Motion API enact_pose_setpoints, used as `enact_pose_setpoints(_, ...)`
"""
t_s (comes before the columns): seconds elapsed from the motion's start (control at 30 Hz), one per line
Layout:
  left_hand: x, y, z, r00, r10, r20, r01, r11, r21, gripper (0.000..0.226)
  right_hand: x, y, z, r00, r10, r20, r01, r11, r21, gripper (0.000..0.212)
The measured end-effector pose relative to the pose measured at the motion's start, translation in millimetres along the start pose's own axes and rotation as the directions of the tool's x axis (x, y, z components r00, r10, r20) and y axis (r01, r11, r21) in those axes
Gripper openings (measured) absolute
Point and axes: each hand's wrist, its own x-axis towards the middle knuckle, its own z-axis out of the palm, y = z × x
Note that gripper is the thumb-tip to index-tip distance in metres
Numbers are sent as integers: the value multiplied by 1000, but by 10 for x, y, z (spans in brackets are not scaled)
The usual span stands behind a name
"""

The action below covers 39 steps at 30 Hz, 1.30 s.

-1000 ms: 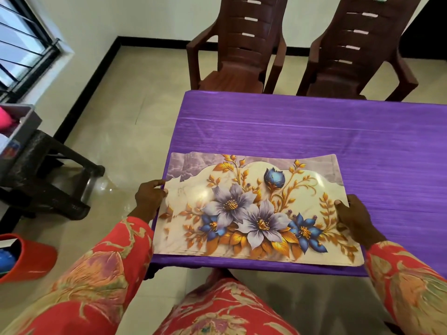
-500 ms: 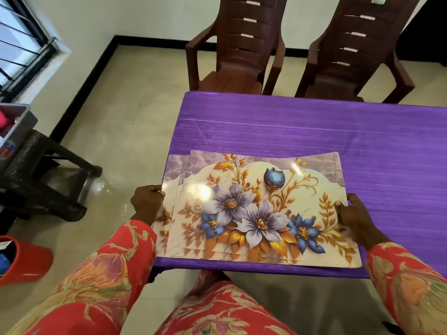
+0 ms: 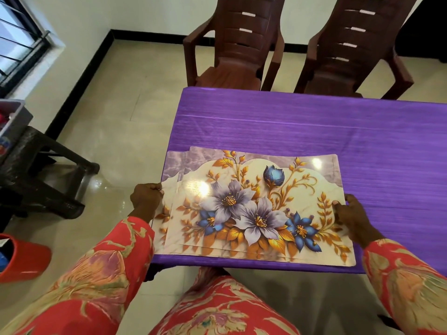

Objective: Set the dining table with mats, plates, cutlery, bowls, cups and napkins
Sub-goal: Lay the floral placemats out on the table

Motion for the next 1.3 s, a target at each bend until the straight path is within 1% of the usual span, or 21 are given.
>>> enact_pose_setpoints(0.07, 10, -3, 5, 1000, 18, 9, -18, 999, 30, 24, -8, -13, -5, 1000, 6, -5, -6, 1000, 12, 20)
enact_pose_setpoints(0.17, 19, -24, 8, 999, 35, 10, -35, 998, 52, 25, -6, -15, -12, 1000, 11, 11, -12, 1000, 22, 24)
enact_pose_setpoints(0.37, 32, -66, 10, 998, 60, 10, -60, 998, -3, 23, -46, -36, -6, 1000, -7, 15, 7, 999, 46, 20)
enact_pose_setpoints(0.63, -30, -141, -3, 995, 102, 21, -102, 994, 27, 26, -91, -33, -16, 1000, -10, 29, 8, 997, 80, 28)
enact_pose_setpoints(0.73, -85, -161, -10, 992, 126, 22, -126, 992, 10, 26, -114, -26, -13, 999, 5, 41, -9, 995, 97, 27)
enact_pose_setpoints(0.93, -184, -220, -3, 989, 145, 13, -145, 989, 1, 24, -174, -30, 0, 1000, -1, 14, -1, 993, 116, 29)
enact_pose_setpoints(1.13, -218, -312, -19, 986, 165, -19, -165, 986, -25, 28, -183, -17, 0, 1000, -1, -4, 1, 996, 88, 29)
enact_pose_setpoints(1.3, -249, -373, -34, 983, 184, -4, -184, 980, -79, 26, -195, -2, -17, 1000, -10, -5, 10, 999, 49, 30)
